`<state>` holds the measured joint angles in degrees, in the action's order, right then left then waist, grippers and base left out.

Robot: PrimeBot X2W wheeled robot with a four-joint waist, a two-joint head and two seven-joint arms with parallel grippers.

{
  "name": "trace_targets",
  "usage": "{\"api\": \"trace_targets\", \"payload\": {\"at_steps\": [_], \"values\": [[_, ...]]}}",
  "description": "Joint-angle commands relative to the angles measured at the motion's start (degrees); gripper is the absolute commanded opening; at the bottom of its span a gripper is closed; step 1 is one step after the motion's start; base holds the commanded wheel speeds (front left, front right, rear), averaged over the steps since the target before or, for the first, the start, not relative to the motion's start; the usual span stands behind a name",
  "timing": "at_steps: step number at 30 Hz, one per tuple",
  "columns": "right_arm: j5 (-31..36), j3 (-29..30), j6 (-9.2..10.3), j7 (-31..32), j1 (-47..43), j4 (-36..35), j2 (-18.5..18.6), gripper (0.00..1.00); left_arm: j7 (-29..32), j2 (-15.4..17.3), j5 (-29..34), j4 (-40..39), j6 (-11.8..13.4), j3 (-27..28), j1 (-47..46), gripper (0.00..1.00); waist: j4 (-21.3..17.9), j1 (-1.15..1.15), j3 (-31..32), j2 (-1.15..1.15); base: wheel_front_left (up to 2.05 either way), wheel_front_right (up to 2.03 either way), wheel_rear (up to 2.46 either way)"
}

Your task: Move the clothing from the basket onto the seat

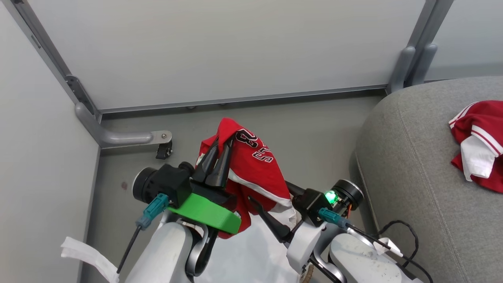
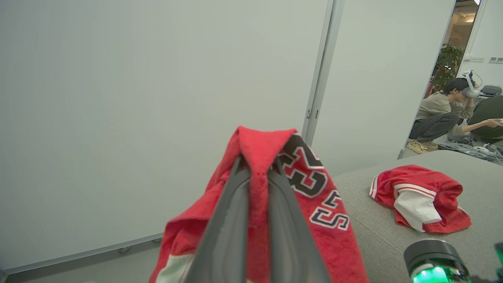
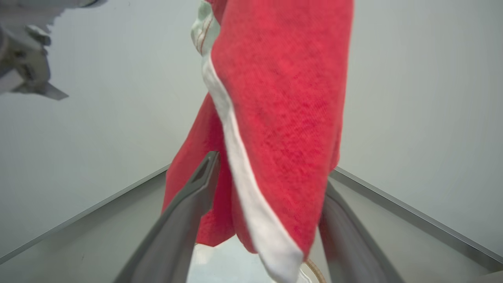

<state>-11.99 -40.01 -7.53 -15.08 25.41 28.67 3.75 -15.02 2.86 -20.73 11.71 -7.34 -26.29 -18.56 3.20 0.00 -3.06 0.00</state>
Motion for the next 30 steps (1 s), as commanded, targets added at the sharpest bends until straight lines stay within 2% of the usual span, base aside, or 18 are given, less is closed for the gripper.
{"api": "trace_targets", "payload": {"at_steps": [1,7,12,13,14,21,30], "values": [[-0.15,0.18,0.08,-0.14,0.42,0.70,-0.14,0.00,-0.23,0.09,-0.40,-0.08,-0.22,-0.28,-1.12,0.00,0.50,0.00,-0.25,0.00,0.00,0.00,0.00],[-1.51,2.16,0.08,-0.14,-1.38,0.28,-0.65,0.00,-0.23,0.09,-1.64,0.05,-0.22,-0.10,-0.99,0.00,1.16,0.00,-0.67,0.00,0.00,0.00,0.00],[-2.26,3.58,0.08,-0.13,-3.24,0.07,-0.64,0.00,-0.23,0.09,-1.12,0.75,-0.20,1.58,-0.15,0.00,0.15,0.00,-1.01,0.00,0.00,0.00,0.00],[-2.20,3.87,0.08,-0.13,-3.51,-0.12,-0.65,0.00,-0.23,0.10,-1.18,0.85,-0.19,2.07,-0.08,0.56,-0.10,0.00,-1.07,0.00,0.00,0.00,0.00],[-2.33,4.29,0.08,-0.13,-3.85,-0.55,-0.67,0.00,-0.23,0.10,-1.35,1.00,-0.17,2.51,0.06,1.00,-0.47,0.00,-1.16,0.00,0.00,0.00,0.00],[-3.58,7.83,0.07,-0.13,-5.59,-5.21,-0.73,0.00,-0.23,0.11,-1.06,2.25,-0.01,5.65,1.16,1.00,-4.67,0.00,-2.38,0.00,0.00,0.00,0.00],[-4.40,9.23,0.07,-0.13,-6.43,-10.02,-0.76,0.00,-0.15,0.13,1.93,3.69,-0.14,10.35,2.02,1.00,-16.83,0.00,-5.17,0.00,0.00,0.00,0.00]]}}
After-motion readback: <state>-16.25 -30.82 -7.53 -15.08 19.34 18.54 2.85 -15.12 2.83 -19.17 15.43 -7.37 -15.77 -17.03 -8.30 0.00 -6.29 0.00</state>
